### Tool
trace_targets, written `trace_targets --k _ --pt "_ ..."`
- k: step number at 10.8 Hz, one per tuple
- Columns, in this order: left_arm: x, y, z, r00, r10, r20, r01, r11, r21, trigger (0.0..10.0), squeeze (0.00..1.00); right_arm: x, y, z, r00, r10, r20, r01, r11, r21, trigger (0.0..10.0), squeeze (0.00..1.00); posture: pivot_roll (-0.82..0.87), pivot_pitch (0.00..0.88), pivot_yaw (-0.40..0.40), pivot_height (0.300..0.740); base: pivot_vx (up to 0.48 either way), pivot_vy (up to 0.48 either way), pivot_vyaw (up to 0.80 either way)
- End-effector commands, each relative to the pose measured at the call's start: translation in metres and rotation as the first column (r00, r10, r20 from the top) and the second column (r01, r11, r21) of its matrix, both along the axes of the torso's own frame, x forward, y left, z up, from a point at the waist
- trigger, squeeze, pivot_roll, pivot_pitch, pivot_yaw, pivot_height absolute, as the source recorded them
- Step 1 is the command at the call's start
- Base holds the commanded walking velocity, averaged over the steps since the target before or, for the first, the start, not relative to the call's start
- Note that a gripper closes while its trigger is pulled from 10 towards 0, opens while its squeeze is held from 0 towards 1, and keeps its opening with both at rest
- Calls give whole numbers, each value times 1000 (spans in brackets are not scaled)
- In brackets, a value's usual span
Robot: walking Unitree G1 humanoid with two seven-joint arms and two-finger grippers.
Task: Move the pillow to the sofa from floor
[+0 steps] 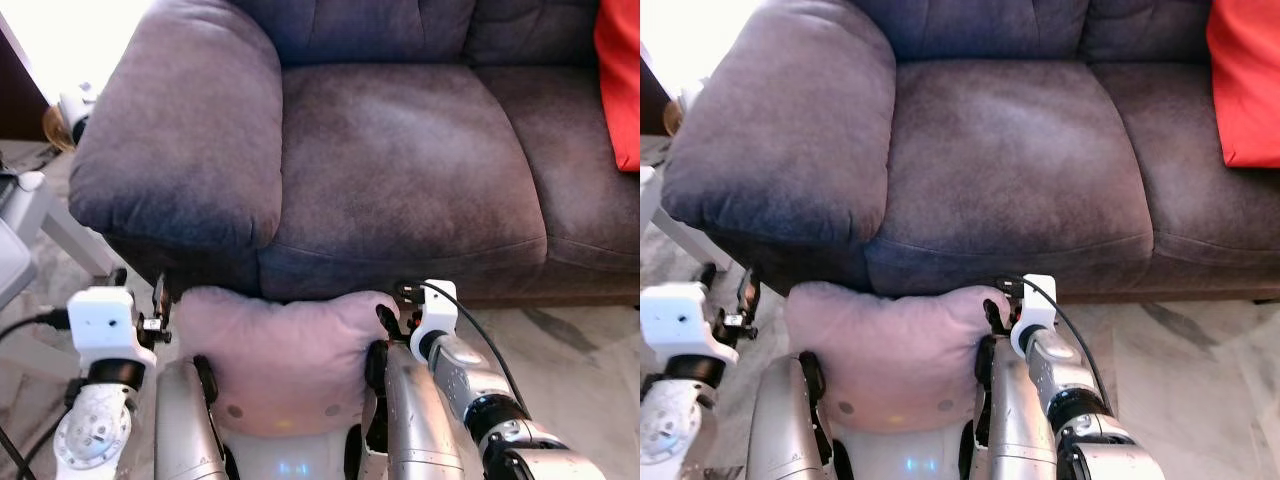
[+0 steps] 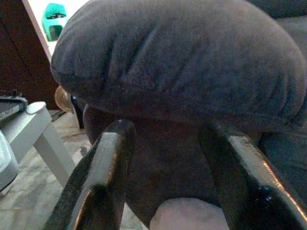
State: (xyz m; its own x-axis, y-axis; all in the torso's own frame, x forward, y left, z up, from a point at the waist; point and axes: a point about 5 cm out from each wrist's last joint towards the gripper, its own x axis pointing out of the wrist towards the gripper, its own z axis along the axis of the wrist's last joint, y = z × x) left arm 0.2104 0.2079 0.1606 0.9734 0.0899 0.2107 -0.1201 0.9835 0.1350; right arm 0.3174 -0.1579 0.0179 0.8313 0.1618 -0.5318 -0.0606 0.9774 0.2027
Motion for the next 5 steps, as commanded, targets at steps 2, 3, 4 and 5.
trace_targets --k 2,3,4,5 --pt "-4 -6 16 999 -29 24 28 1000 6 10000 0 0 1 -1 1000 9 6 -9 1000 18 10000 0 176 239 -101 463 0 0 0" --pt "-4 -7 25 999 -29 36 29 1000 2 10000 0 2 3 1 1000 10 10 -10 1000 21 10000 0 184 255 -101 463 0 0 0" --pt "-5 -8 31 998 -34 46 34 999 2 10000 0 2 5 2 1000 9 26 -10 999 33 10000 0 196 277 -99 463 0 0 0" --pt "-2 -9 40 997 -44 68 44 999 3 10000 0 6 6 6 998 13 54 -15 1000 24 10000 0 204 292 -97 463 0 0 0"
